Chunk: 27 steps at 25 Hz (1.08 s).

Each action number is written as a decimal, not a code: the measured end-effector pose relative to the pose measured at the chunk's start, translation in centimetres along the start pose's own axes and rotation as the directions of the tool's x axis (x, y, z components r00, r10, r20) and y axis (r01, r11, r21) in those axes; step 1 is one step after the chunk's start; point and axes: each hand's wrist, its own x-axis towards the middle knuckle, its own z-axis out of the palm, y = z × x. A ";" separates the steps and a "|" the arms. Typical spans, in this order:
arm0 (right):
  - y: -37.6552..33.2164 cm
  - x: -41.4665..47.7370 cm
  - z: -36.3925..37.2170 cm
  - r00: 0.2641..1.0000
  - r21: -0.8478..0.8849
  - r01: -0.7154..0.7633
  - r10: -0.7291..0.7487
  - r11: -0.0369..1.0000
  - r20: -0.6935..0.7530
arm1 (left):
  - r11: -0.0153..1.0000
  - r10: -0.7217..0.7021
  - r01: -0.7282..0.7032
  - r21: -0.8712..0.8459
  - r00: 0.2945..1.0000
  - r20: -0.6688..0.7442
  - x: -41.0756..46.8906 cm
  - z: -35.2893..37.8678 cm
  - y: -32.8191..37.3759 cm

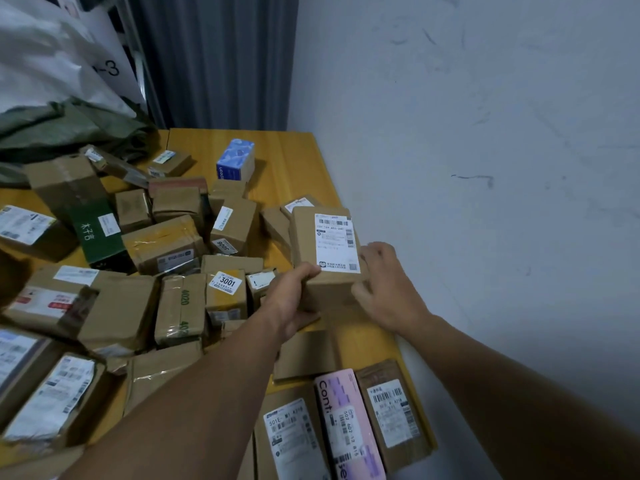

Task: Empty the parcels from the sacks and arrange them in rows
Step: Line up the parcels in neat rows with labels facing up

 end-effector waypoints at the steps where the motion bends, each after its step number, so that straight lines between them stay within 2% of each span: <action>1: -0.2 0.3 0.1 0.995 0.058 -0.100 0.101 0.993 -0.025 | 1.000 0.012 -0.012 0.007 1.000 0.009 0.2 0.0 -0.5; 3: -0.6 1.0 0.4 0.956 0.149 -0.291 0.294 0.945 0.004 | 0.998 0.013 -0.014 0.054 0.999 0.031 0.7 0.1 -1.5; 5: -0.6 1.9 1.0 0.891 0.223 -0.455 0.444 0.862 0.099 | 0.993 -0.007 -0.002 0.121 0.997 0.075 1.1 0.7 -2.5; 9: 0.2 3.1 2.6 0.764 0.180 -0.637 0.585 0.749 0.273 | 0.972 -0.084 0.061 0.225 0.992 0.093 2.2 1.7 -4.3; 12: 1.6 3.3 3.8 0.723 0.066 -0.668 0.625 0.741 0.294 | 0.951 -0.154 0.120 0.285 0.983 0.098 3.1 2.0 -5.9; 15: 3.5 3.0 4.9 0.704 -0.068 -0.668 0.659 0.741 0.266 | 0.925 -0.099 0.077 0.372 0.994 0.040 4.5 1.8 -6.6; 18: 4.9 2.3 6.2 0.696 -0.109 -0.657 0.655 0.746 0.295 | 0.789 0.076 -0.014 0.615 0.994 -0.076 6.4 0.4 -6.8; 21: 5.5 1.5 7.4 0.678 -0.112 -0.655 0.647 0.747 0.349 | 0.696 0.131 0.007 0.718 0.982 -0.136 7.6 -1.0 -7.1; 23: 6.0 1.2 8.3 0.669 -0.131 -0.653 0.649 0.746 0.361 | 0.629 0.153 -0.006 0.778 0.981 -0.116 7.9 -1.5 -7.6; 27: 6.9 0.6 9.7 0.667 -0.141 -0.655 0.656 0.742 0.353 | 0.394 0.202 -0.045 0.918 0.979 -0.038 8.2 -1.9 -8.4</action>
